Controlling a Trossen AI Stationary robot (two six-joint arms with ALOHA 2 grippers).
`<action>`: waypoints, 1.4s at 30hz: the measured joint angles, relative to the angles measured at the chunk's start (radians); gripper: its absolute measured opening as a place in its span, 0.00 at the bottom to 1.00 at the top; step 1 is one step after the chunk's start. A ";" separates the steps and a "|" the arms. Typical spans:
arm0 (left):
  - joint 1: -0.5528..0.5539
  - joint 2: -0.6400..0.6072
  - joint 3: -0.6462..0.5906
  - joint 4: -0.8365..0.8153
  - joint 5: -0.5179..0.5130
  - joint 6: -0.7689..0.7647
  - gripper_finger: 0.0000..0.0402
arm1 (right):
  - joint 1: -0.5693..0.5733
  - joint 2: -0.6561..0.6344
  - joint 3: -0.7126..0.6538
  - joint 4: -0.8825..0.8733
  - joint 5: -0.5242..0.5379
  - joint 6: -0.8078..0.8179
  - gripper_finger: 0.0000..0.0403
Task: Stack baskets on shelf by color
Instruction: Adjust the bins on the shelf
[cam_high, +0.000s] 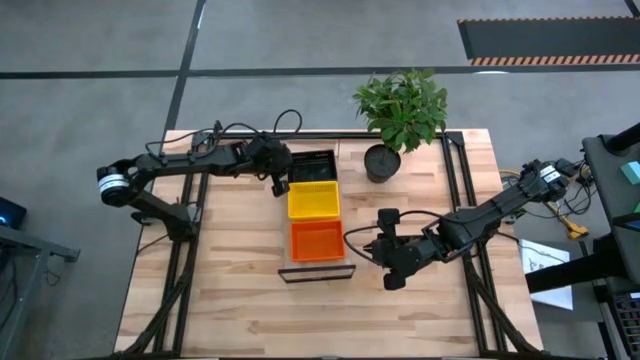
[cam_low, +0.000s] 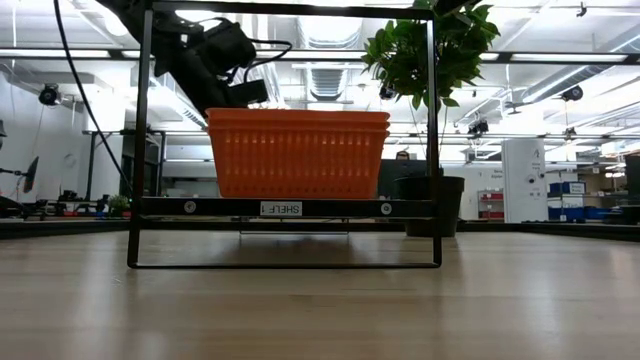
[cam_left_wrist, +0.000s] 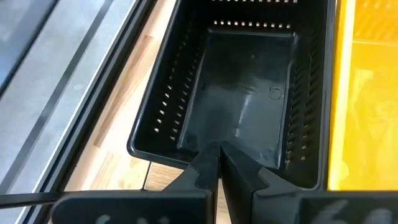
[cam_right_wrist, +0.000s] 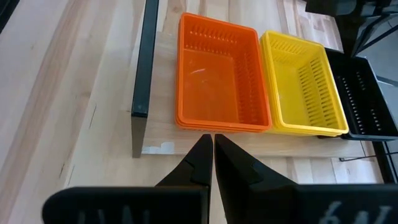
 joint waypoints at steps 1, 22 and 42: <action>0.000 0.000 0.000 0.001 -0.004 0.001 0.00 | 0.000 0.000 0.000 0.000 0.000 0.000 0.02; 0.026 0.000 -0.002 0.022 -0.077 0.025 0.00 | 0.000 0.000 0.000 -0.001 0.000 0.019 0.02; 0.052 0.016 -0.008 0.128 0.018 0.023 0.00 | 0.000 0.000 -0.025 -0.003 -0.001 0.069 0.02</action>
